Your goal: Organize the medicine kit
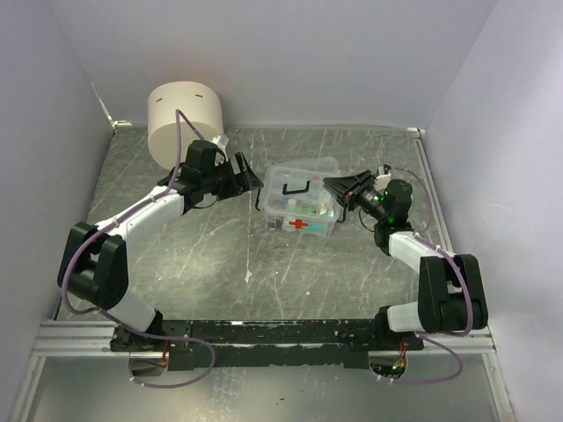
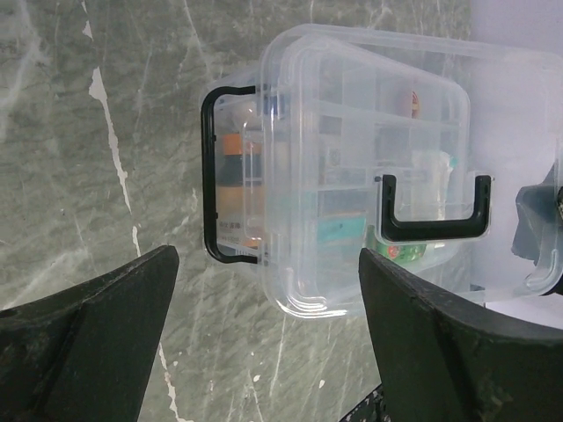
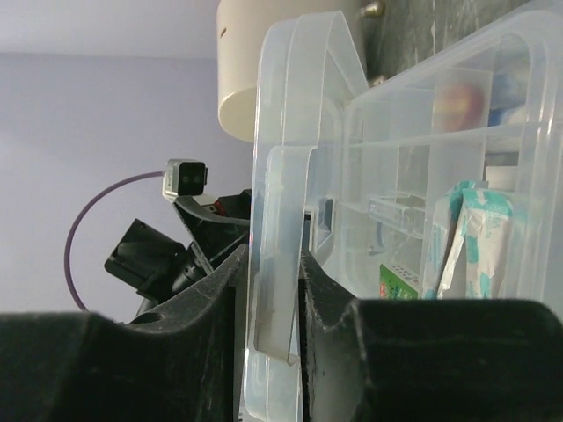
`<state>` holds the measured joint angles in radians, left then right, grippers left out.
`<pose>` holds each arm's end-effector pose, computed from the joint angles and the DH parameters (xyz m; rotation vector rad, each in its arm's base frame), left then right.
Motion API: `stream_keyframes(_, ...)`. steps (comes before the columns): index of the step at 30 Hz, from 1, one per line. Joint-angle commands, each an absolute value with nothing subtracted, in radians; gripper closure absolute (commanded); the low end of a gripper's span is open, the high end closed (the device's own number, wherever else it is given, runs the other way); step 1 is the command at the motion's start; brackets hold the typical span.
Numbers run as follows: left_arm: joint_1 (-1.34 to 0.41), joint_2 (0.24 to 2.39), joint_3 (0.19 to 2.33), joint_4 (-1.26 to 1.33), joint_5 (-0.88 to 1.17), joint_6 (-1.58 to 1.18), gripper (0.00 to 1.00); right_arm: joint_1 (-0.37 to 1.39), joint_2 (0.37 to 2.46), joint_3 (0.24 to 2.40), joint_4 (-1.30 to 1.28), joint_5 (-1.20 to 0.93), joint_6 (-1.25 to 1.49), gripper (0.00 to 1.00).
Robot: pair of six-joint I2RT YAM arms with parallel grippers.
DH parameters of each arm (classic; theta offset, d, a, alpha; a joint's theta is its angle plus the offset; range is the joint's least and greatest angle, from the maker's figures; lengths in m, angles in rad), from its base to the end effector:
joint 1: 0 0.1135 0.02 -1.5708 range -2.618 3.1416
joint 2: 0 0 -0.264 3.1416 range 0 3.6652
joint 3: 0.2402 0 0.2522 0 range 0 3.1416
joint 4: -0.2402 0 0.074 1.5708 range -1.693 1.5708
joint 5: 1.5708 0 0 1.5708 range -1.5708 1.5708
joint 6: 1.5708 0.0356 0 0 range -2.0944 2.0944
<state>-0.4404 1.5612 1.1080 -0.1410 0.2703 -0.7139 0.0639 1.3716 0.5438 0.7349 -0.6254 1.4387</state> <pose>0.3159 -0.1594 0.2635 -0.1486 2.2960 -0.9266 0.2782 0.0387 0.2229 0.7547 1.7803 1.5919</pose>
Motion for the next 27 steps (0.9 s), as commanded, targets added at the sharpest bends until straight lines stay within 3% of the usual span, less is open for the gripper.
stream_keyframes(1, -0.443, 1.582, 1.152, -0.139, 0.261, -0.703, 0.05, 0.036, 1.364, 0.534, 0.739, -0.617, 1.381, 0.75)
stream_keyframes(18, -0.463, 1.707, 1.168, -0.055, 0.421, -0.748, 0.15, 0.013, 1.308, 0.504, 0.620, -0.547, 1.331, 0.66)
stream_keyframes(27, -0.465, 1.715, 1.216, -0.145, 0.404, -0.685, 0.24, -0.012, 1.203, 0.503, 0.433, -0.443, 1.240, 0.51)
